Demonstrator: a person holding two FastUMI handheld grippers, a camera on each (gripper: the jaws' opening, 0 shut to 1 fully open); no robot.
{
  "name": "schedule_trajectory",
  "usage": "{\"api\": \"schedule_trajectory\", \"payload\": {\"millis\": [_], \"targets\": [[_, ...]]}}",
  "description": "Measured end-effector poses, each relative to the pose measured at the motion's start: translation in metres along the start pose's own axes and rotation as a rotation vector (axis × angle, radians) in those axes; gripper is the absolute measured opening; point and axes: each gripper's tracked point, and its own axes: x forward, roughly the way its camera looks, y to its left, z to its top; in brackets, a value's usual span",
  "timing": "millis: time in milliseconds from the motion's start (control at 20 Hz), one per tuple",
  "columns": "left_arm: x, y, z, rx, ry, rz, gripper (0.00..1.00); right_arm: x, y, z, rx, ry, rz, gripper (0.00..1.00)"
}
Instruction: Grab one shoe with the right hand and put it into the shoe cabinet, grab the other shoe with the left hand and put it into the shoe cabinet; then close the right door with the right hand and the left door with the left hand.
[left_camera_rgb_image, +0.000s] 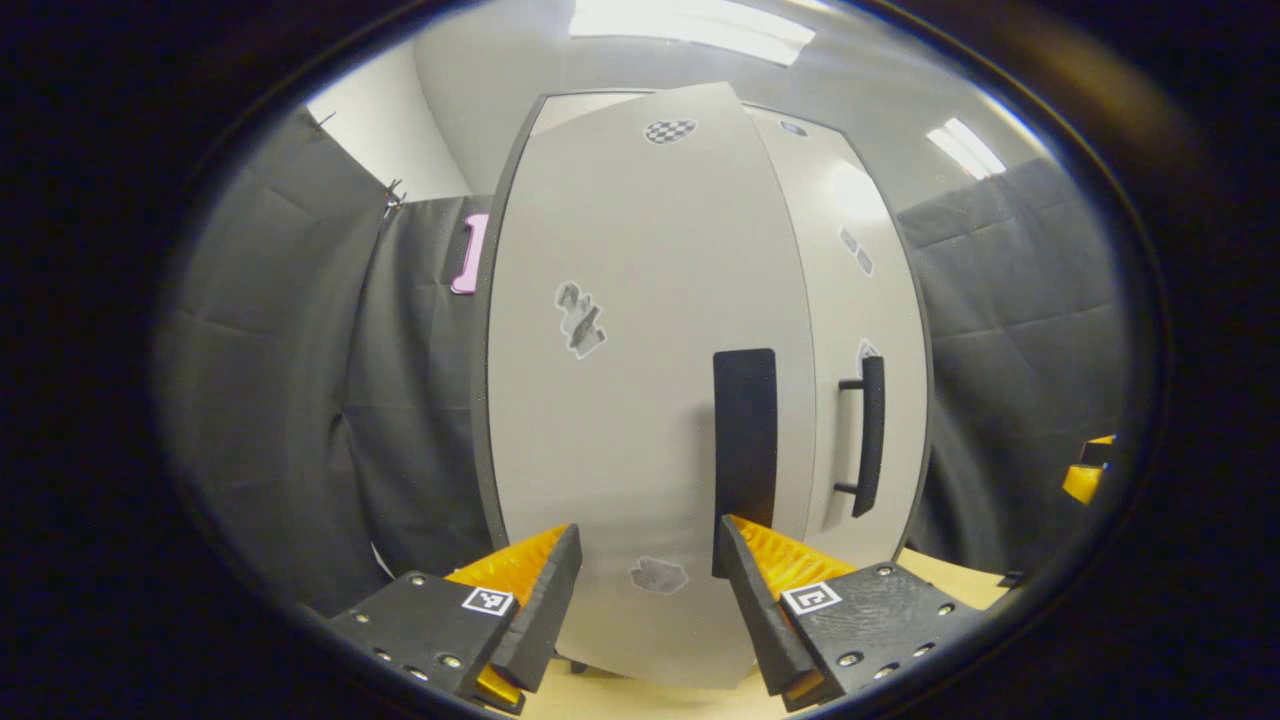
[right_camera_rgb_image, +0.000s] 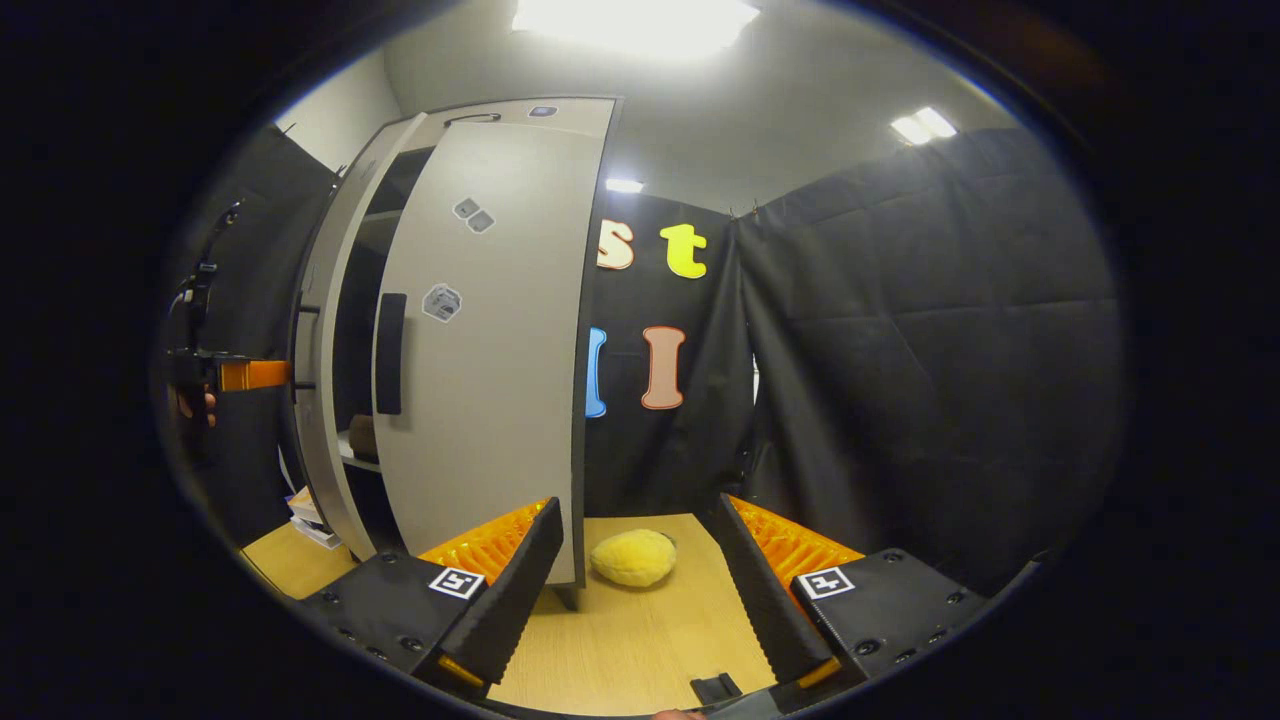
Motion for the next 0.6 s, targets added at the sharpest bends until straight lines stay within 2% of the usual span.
{"api": "schedule_trajectory", "payload": {"millis": [250,300,350,600], "targets": [[-0.042,0.011,0.010,0.035,-0.028,0.029,0.81,-0.008,0.015,0.016,0.007,-0.046,0.056,0.98],[-0.052,0.015,0.010,0.040,-0.029,0.039,0.75,-0.011,0.016,0.018,0.010,-0.052,0.066,0.98],[-0.061,0.019,0.010,0.041,-0.029,0.049,0.88,-0.013,0.018,0.020,0.014,-0.058,0.076,0.97],[-0.111,0.037,0.000,0.028,-0.013,0.098,0.88,-0.028,0.024,0.024,0.030,-0.073,0.118,0.98]]}}
